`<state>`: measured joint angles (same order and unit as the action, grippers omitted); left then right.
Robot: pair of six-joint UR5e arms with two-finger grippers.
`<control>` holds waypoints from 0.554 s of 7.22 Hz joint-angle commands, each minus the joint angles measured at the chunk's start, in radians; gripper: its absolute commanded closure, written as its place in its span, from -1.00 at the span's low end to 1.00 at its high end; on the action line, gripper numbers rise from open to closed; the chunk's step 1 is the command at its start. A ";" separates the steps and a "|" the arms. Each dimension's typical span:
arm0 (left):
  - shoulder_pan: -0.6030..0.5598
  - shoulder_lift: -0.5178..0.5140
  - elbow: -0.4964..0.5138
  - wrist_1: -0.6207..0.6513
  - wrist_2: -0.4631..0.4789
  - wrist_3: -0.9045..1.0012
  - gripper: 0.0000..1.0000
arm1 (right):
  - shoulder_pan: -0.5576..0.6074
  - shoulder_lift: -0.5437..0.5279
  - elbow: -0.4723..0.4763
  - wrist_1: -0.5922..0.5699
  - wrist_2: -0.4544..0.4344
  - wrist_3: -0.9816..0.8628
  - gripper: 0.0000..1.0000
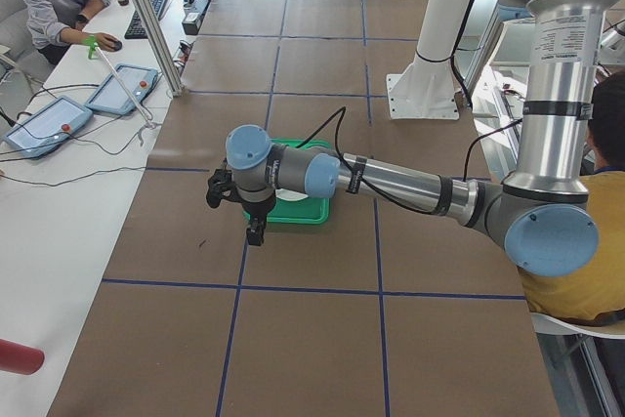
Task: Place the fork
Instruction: 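Move the left gripper toward the green tray and white plate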
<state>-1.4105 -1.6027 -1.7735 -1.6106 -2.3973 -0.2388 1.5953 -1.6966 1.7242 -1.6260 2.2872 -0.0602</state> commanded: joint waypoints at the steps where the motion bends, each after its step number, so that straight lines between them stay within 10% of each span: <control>1: 0.187 -0.044 0.011 -0.147 0.006 -0.359 -0.99 | 0.000 0.000 0.000 0.000 0.000 -0.001 -1.00; 4: 0.401 -0.184 0.156 -0.152 0.086 -0.600 -0.93 | 0.000 0.000 0.000 0.000 0.000 -0.001 -1.00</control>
<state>-1.0873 -1.7474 -1.6671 -1.7580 -2.3349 -0.7541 1.5958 -1.6966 1.7242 -1.6260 2.2872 -0.0613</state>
